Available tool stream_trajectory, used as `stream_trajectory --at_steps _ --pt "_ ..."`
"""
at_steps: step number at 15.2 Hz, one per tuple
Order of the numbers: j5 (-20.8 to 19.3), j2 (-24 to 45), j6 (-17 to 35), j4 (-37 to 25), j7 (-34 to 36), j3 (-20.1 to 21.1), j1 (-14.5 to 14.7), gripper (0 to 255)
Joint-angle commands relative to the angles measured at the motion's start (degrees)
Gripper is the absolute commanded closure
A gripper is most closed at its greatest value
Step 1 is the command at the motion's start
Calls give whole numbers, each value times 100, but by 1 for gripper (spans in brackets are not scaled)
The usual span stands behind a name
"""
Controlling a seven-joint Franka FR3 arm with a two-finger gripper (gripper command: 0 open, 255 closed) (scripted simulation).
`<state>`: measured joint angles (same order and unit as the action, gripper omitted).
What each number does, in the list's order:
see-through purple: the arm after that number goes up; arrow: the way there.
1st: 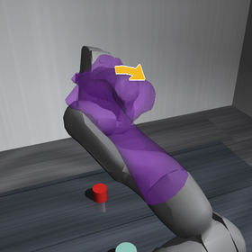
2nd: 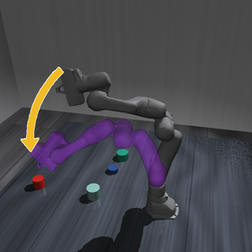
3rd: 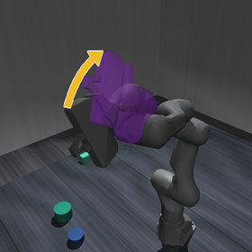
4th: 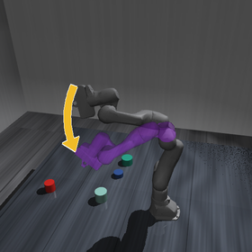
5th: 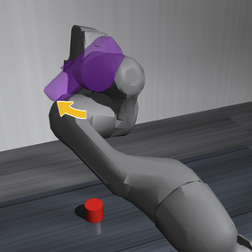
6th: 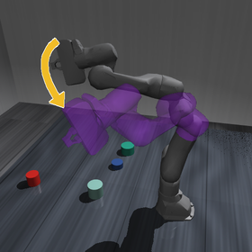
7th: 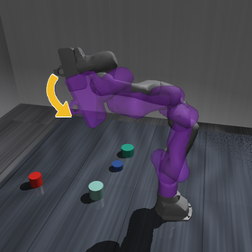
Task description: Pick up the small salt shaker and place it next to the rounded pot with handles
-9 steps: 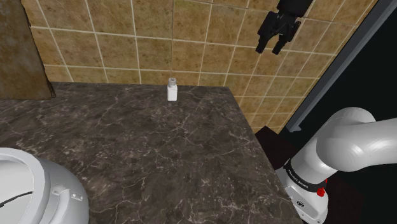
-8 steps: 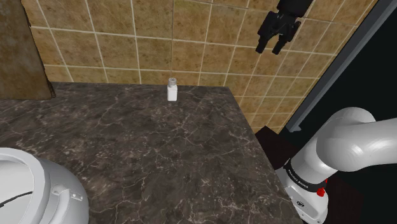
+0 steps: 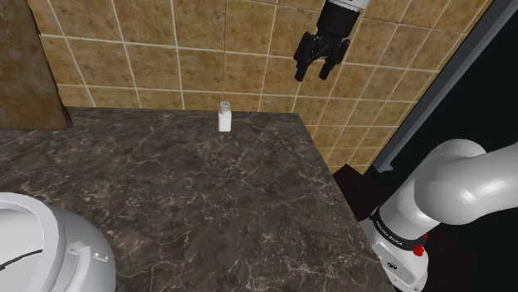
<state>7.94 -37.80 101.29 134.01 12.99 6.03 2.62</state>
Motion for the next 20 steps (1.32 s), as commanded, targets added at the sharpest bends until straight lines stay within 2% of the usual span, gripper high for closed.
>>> stream_trajectory --at_steps 1,9,16,20 --pt "-7 355 317 -97 111 181 31 0" --pt "-306 1825 1404 -634 706 915 85 0" --pt "-1069 3307 2030 -1491 1454 1451 126 0" --pt "-1186 3511 2272 -1438 1544 1472 138 0"
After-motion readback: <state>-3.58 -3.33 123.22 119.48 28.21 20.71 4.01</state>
